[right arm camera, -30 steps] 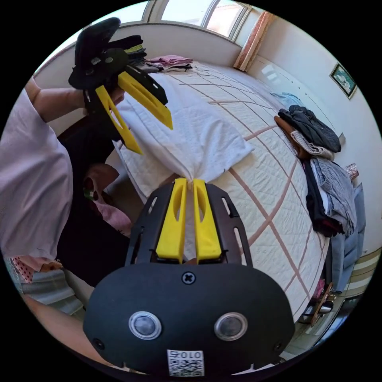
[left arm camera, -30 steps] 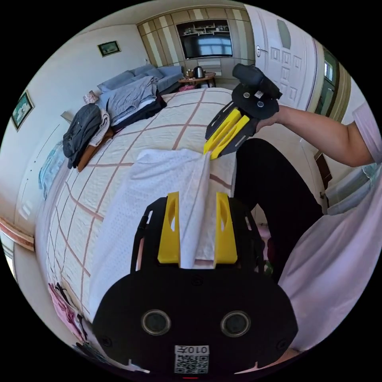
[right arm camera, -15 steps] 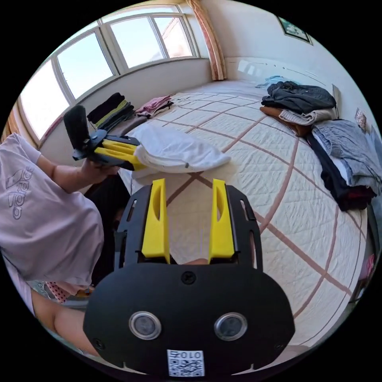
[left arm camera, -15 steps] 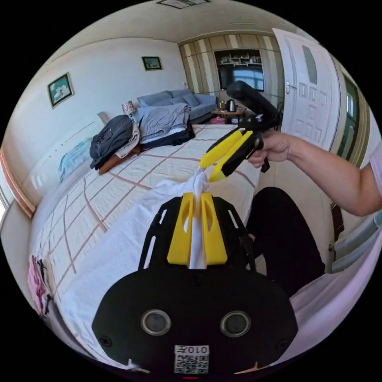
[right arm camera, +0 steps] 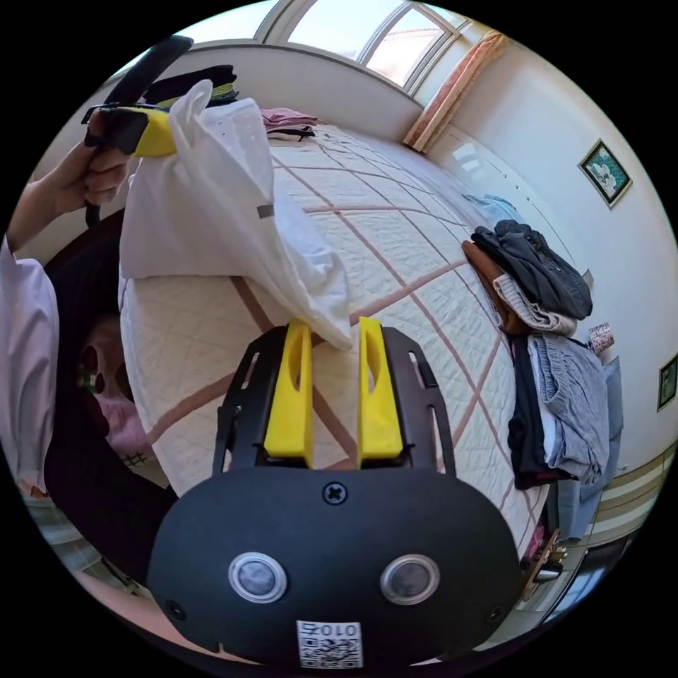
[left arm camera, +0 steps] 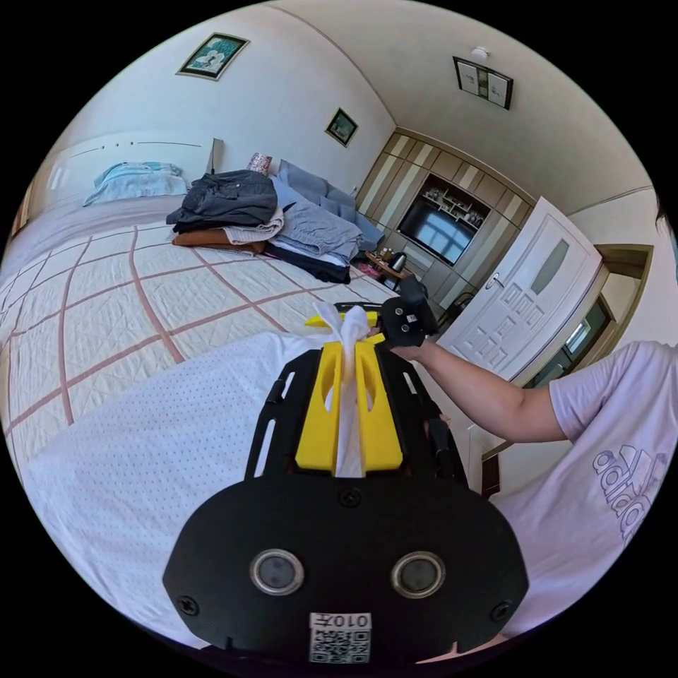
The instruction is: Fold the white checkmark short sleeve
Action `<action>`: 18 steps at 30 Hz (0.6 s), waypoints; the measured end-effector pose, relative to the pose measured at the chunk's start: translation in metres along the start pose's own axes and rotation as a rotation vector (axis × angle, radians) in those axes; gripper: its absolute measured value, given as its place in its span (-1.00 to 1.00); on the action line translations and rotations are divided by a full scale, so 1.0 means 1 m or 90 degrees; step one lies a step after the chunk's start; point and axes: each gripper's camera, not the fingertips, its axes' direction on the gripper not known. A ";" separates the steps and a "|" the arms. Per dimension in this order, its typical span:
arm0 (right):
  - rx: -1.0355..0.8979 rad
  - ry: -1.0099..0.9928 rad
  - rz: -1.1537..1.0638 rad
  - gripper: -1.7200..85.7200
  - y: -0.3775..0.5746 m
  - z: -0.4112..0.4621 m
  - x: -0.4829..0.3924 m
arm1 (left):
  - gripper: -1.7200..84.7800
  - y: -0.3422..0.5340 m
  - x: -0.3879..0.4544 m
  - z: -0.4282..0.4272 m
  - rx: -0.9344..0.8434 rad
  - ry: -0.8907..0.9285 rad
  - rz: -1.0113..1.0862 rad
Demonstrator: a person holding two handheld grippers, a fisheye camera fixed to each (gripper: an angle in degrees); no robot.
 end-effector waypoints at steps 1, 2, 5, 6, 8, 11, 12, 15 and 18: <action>0.006 0.003 -0.011 -0.87 -0.005 -0.003 -0.003 | -0.93 0.006 -0.003 -0.002 0.001 0.004 0.000; 0.001 0.000 -0.010 -0.88 -0.012 -0.007 -0.003 | -0.93 0.010 -0.004 -0.003 0.003 0.005 0.000; 0.005 -0.009 -0.009 -0.91 -0.036 -0.027 0.002 | -0.92 0.029 -0.008 -0.015 0.018 -0.005 -0.001; 0.009 -0.004 -0.010 -0.91 -0.043 -0.033 0.003 | -0.92 0.039 -0.011 -0.023 0.029 -0.007 -0.010; 0.009 0.032 -0.039 -0.91 -0.085 -0.060 0.007 | -0.92 0.057 -0.014 -0.038 0.052 -0.016 -0.032; 0.008 0.070 -0.150 -0.91 -0.170 -0.094 -0.008 | -0.92 0.099 -0.016 -0.078 0.123 -0.045 -0.067; 0.007 0.076 -0.177 -0.91 -0.190 -0.099 -0.014 | -0.92 0.118 -0.019 -0.098 0.156 -0.054 -0.088; 0.000 0.088 -0.325 -0.91 -0.293 -0.110 -0.053 | -0.91 0.176 -0.028 -0.156 0.255 -0.095 -0.150; -0.034 0.043 -0.460 -0.91 -0.390 -0.094 -0.102 | -0.91 0.246 -0.046 -0.205 0.331 -0.130 -0.237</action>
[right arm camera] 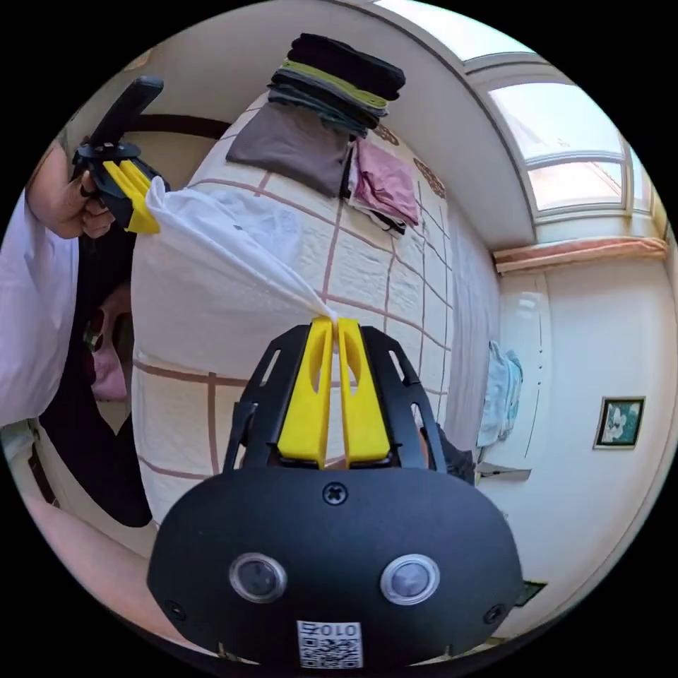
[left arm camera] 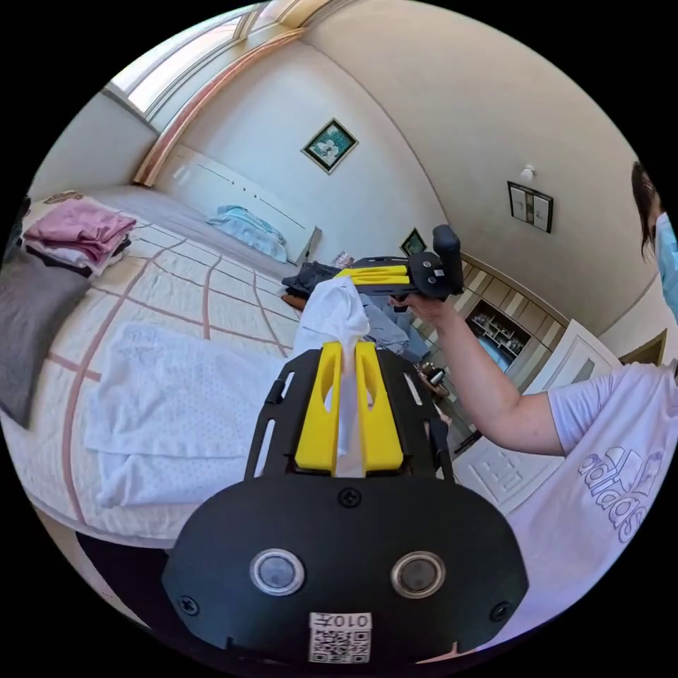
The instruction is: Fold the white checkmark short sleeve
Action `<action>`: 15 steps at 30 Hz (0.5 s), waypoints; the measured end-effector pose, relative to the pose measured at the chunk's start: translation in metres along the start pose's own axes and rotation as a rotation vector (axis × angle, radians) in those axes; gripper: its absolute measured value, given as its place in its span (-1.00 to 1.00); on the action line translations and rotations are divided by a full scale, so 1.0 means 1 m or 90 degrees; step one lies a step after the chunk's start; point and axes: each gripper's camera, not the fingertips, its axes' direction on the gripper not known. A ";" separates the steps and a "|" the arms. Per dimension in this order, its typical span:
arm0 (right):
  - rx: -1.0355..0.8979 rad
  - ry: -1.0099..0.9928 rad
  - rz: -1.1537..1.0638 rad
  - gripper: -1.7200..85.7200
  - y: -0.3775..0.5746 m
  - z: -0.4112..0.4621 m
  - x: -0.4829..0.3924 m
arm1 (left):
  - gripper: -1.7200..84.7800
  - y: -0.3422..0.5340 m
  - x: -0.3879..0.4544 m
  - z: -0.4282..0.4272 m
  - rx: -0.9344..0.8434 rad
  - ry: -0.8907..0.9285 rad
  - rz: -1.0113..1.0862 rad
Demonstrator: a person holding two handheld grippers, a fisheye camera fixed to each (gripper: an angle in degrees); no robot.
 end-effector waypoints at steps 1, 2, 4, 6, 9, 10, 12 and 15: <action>-0.013 -0.023 -0.053 -0.91 -0.041 0.011 0.005 | -0.91 0.015 -0.022 -0.022 0.023 -0.014 -0.041; -0.026 -0.040 -0.103 -0.92 -0.078 0.024 0.005 | -0.91 0.023 -0.032 -0.031 0.029 -0.017 -0.064; -0.057 -0.060 -0.173 -0.92 -0.126 0.045 0.001 | -0.91 0.053 -0.070 -0.058 0.042 -0.030 -0.137; -0.082 -0.078 -0.224 -0.92 -0.162 0.065 -0.004 | -0.91 0.072 -0.088 -0.071 0.038 -0.058 -0.166; -0.082 -0.134 -0.236 -0.92 -0.198 0.086 0.003 | -0.91 0.092 -0.103 -0.081 0.030 -0.071 -0.178; -0.084 -0.158 -0.228 -0.92 -0.207 0.093 0.009 | -0.91 0.099 -0.107 -0.083 0.030 -0.067 -0.182; -0.088 -0.185 -0.217 -0.92 -0.216 0.104 0.016 | -0.91 0.106 -0.112 -0.086 0.033 -0.069 -0.190; -0.086 -0.225 -0.191 -0.92 -0.225 0.122 0.023 | -0.91 0.114 -0.118 -0.091 0.034 -0.079 -0.199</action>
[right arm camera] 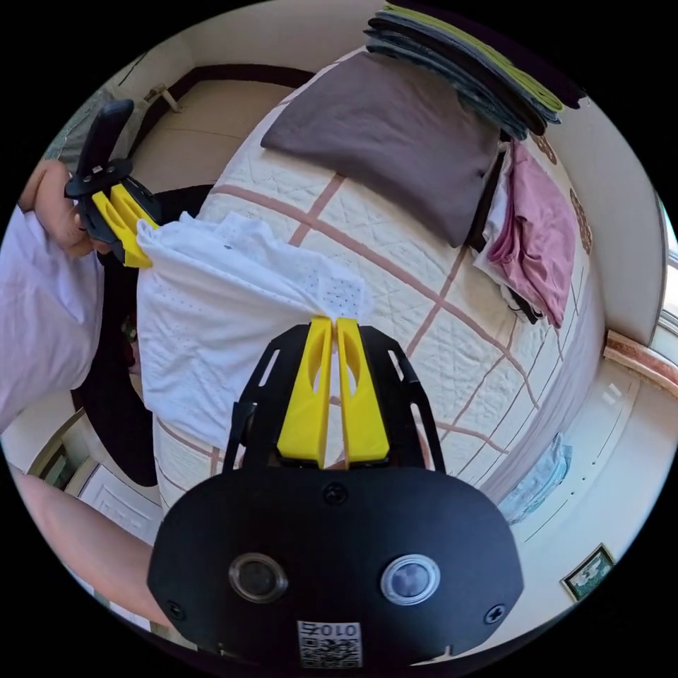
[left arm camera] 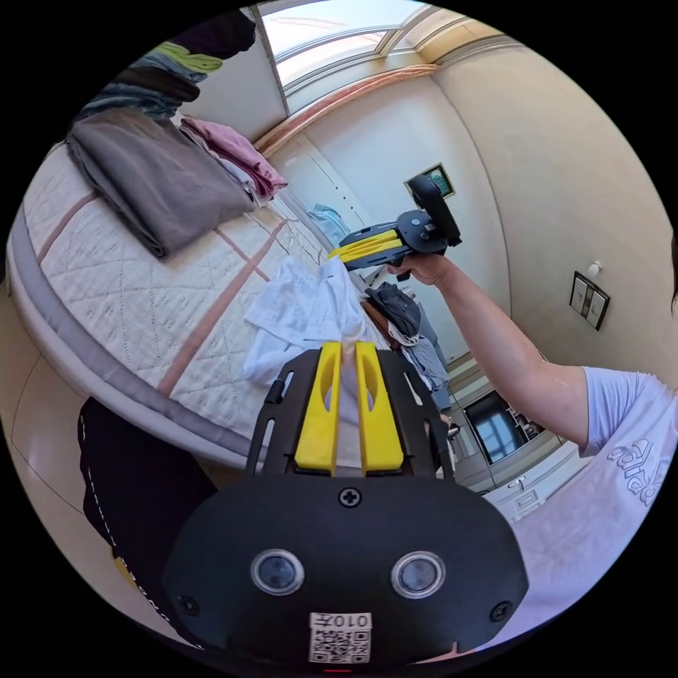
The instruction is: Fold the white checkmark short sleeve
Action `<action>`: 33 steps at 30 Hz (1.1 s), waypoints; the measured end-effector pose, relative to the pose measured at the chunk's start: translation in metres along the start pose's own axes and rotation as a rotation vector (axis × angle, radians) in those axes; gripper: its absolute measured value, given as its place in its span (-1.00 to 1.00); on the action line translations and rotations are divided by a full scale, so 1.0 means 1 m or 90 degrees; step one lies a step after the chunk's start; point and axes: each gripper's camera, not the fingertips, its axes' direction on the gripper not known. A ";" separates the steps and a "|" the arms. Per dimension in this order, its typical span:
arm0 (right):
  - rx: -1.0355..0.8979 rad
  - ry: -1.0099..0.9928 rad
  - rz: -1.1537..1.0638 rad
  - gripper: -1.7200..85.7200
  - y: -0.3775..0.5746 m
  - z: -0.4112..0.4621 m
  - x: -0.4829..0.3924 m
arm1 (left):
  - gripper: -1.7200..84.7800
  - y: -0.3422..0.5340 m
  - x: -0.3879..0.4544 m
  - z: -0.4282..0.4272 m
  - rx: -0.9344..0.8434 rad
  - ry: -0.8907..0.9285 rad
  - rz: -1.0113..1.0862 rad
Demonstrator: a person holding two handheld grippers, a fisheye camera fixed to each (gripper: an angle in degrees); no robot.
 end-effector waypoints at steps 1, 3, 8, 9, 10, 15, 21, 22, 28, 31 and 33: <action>0.005 -0.012 0.011 -0.92 -0.002 0.004 0.005 | -0.91 0.002 -0.002 -0.001 0.001 0.000 -0.001; 0.013 -0.026 0.026 -0.92 -0.003 0.010 0.010 | -0.91 0.006 -0.003 -0.003 0.005 -0.006 0.000; 0.046 -0.048 0.082 -0.90 0.010 0.025 0.019 | -0.91 0.016 0.004 -0.002 -0.002 -0.037 0.017; 0.063 -0.053 0.094 -0.89 0.016 0.025 0.020 | -0.91 0.018 0.008 -0.003 -0.002 -0.045 0.025; 0.103 -0.061 0.112 -0.88 0.028 0.023 0.019 | -0.91 0.019 0.012 -0.005 -0.003 -0.052 0.029; 0.285 -0.075 0.199 -0.83 0.091 0.007 0.016 | -0.91 0.023 0.030 -0.010 0.002 -0.070 0.035; 0.406 -0.041 0.328 -0.86 0.174 0.002 -0.010 | -0.91 0.019 0.054 -0.012 -0.020 -0.091 0.042; 0.398 -0.036 0.338 -0.87 0.180 0.011 -0.022 | -0.91 0.019 0.060 -0.018 -0.014 -0.110 0.043; 0.212 -0.052 0.421 -0.83 0.169 0.108 -0.049 | -0.91 0.004 0.135 -0.022 -0.003 -0.211 0.152; 0.275 -0.044 0.484 -0.80 0.192 0.114 -0.059 | -0.90 -0.010 0.206 0.013 -0.057 -0.222 0.298; 0.347 -0.005 0.533 -0.76 0.219 0.099 -0.072 | -0.89 -0.014 0.243 0.040 -0.103 -0.227 0.377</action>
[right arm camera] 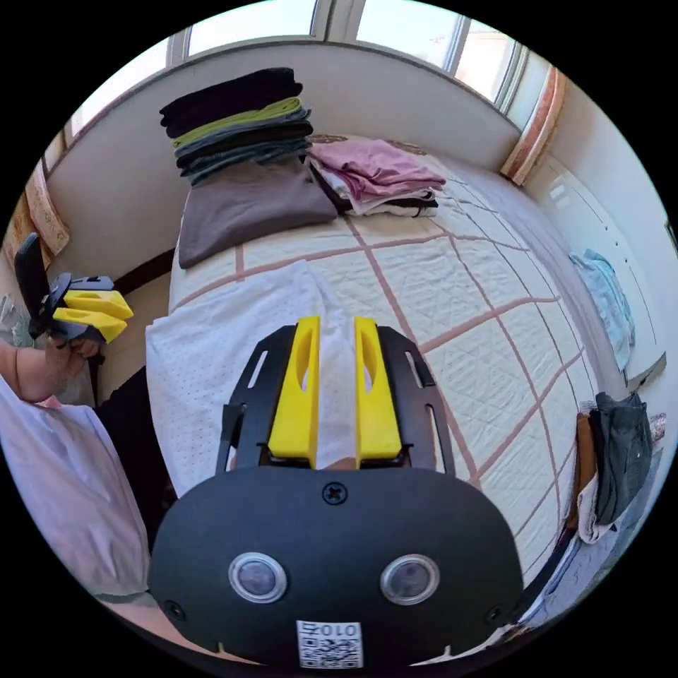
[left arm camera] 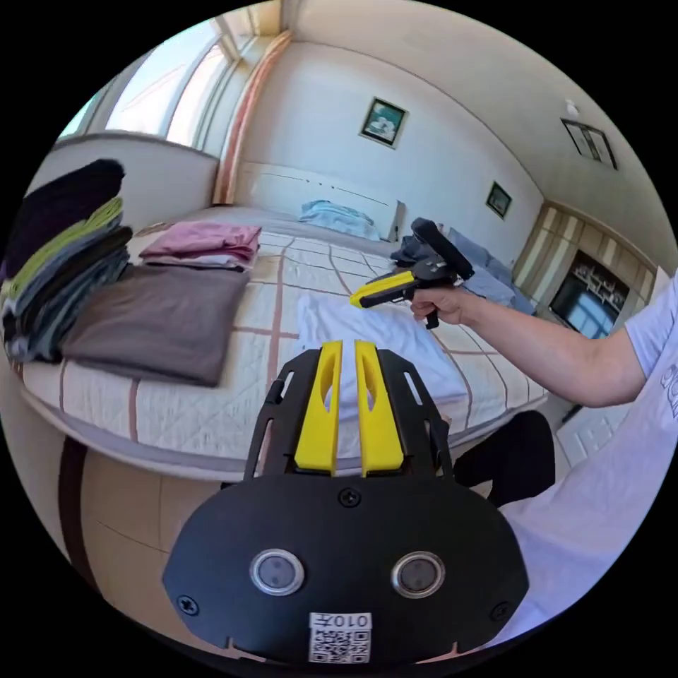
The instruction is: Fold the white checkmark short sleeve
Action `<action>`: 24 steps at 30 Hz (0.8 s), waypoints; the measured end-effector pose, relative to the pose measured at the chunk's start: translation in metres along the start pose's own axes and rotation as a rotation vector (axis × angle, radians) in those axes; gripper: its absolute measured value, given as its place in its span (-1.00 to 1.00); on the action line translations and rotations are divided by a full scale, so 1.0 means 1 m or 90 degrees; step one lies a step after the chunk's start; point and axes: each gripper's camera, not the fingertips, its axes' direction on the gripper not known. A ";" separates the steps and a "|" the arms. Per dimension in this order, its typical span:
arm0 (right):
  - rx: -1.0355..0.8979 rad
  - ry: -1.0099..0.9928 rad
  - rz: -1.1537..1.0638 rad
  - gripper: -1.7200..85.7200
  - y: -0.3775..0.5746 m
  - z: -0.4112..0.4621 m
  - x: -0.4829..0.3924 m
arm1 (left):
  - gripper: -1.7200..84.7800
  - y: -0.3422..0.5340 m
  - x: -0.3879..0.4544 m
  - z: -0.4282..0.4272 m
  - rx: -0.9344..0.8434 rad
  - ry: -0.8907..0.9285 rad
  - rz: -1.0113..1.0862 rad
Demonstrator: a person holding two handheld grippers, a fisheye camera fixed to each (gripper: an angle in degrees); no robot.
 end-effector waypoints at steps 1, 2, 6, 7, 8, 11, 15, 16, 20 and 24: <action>0.060 0.019 0.034 -0.74 0.016 -0.023 0.003 | -0.88 -0.017 0.022 0.009 -0.023 -0.003 0.053; 0.111 0.029 0.072 -0.73 0.038 -0.044 0.006 | -0.88 -0.024 0.033 0.013 -0.034 -0.002 0.078; 0.145 -0.023 0.157 -0.72 0.120 -0.078 0.009 | -0.85 -0.063 0.116 0.041 -0.094 0.041 0.237; 0.145 -0.026 0.188 -0.72 0.152 -0.081 0.006 | -0.85 -0.069 0.136 0.049 -0.102 0.054 0.265; 0.139 -0.033 0.221 -0.71 0.183 -0.080 0.003 | -0.85 -0.071 0.146 0.053 -0.109 0.061 0.281; 0.098 -0.067 0.292 -0.71 0.250 -0.067 -0.008 | -0.84 -0.081 0.190 0.074 -0.146 0.093 0.334; 0.093 -0.140 0.334 -0.69 0.298 -0.048 -0.024 | -0.83 -0.089 0.230 0.104 -0.225 0.119 0.355; 0.084 -0.138 0.334 -0.69 0.304 -0.039 -0.029 | -0.83 -0.089 0.233 0.111 -0.237 0.124 0.346; 0.076 -0.220 0.335 -0.72 0.309 -0.011 -0.031 | -0.81 -0.091 0.250 0.099 -0.216 0.152 0.336; 0.051 -0.229 0.392 -0.81 0.317 0.001 -0.015 | -0.76 -0.072 0.309 0.039 -0.114 0.043 0.479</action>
